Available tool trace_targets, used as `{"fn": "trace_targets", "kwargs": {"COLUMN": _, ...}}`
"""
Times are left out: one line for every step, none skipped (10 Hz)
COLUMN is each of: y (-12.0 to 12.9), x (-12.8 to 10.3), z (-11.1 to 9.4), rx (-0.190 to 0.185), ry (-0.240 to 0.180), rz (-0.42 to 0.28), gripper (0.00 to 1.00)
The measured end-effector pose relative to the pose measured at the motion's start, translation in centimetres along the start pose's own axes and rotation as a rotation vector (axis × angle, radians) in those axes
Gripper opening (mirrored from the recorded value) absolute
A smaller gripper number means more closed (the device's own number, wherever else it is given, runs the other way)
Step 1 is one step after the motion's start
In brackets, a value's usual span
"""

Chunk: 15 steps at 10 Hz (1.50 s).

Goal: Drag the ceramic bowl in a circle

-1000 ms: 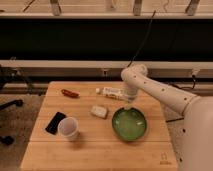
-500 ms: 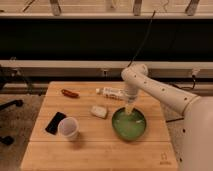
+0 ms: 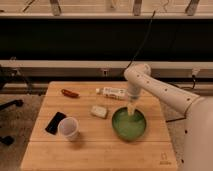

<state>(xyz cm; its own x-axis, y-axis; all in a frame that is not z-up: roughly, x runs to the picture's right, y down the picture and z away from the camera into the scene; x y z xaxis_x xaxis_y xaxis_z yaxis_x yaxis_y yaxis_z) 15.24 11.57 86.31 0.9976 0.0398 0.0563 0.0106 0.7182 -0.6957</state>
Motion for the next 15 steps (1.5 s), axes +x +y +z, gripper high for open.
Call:
{"fn": "trace_targets", "kwargs": {"y": 0.0, "x": 0.1, "z": 0.0, "rx": -0.001, "ry": 0.001, "rz": 0.002, "gripper": 0.8}}
{"fn": "trace_targets", "kwargs": {"y": 0.2, "x": 0.0, "z": 0.2, "rx": -0.008, "ry": 0.004, "rz": 0.002, "gripper": 0.8}}
{"fn": "trace_targets", "kwargs": {"y": 0.4, "x": -0.2, "z": 0.7, "rx": -0.016, "ry": 0.007, "rz": 0.001, "gripper": 0.8}}
{"fn": "trace_targets", "kwargs": {"y": 0.7, "x": -0.2, "z": 1.2, "rx": -0.02, "ry": 0.012, "rz": 0.003, "gripper": 0.8}}
{"fn": "trace_targets", "kwargs": {"y": 0.9, "x": -0.3, "z": 1.4, "rx": -0.022, "ry": 0.009, "rz": 0.006, "gripper": 0.8}}
{"fn": "trace_targets", "kwargs": {"y": 0.9, "x": -0.5, "z": 1.6, "rx": -0.02, "ry": 0.006, "rz": 0.007, "gripper": 0.8}}
{"fn": "trace_targets", "kwargs": {"y": 1.1, "x": -0.7, "z": 1.7, "rx": -0.021, "ry": 0.001, "rz": 0.009, "gripper": 0.76}}
{"fn": "trace_targets", "kwargs": {"y": 1.2, "x": -0.8, "z": 1.7, "rx": -0.022, "ry": -0.003, "rz": 0.009, "gripper": 0.7}}
{"fn": "trace_targets", "kwargs": {"y": 1.2, "x": -1.1, "z": 1.4, "rx": -0.018, "ry": -0.011, "rz": 0.007, "gripper": 0.61}}
{"fn": "trace_targets", "kwargs": {"y": 1.3, "x": -1.4, "z": 1.2, "rx": -0.016, "ry": -0.019, "rz": 0.0, "gripper": 0.48}}
{"fn": "trace_targets", "kwargs": {"y": 1.4, "x": -1.5, "z": 1.1, "rx": -0.014, "ry": -0.024, "rz": -0.004, "gripper": 0.41}}
{"fn": "trace_targets", "kwargs": {"y": 1.5, "x": -1.7, "z": 1.0, "rx": -0.015, "ry": -0.029, "rz": -0.007, "gripper": 0.29}}
{"fn": "trace_targets", "kwargs": {"y": 1.8, "x": -1.9, "z": 0.8, "rx": -0.023, "ry": -0.032, "rz": -0.013, "gripper": 0.19}}
{"fn": "trace_targets", "kwargs": {"y": 1.9, "x": -2.2, "z": 0.8, "rx": -0.03, "ry": -0.036, "rz": -0.019, "gripper": 0.07}}
{"fn": "trace_targets", "kwargs": {"y": 2.2, "x": -2.3, "z": 0.9, "rx": -0.038, "ry": -0.039, "rz": -0.021, "gripper": 0.02}}
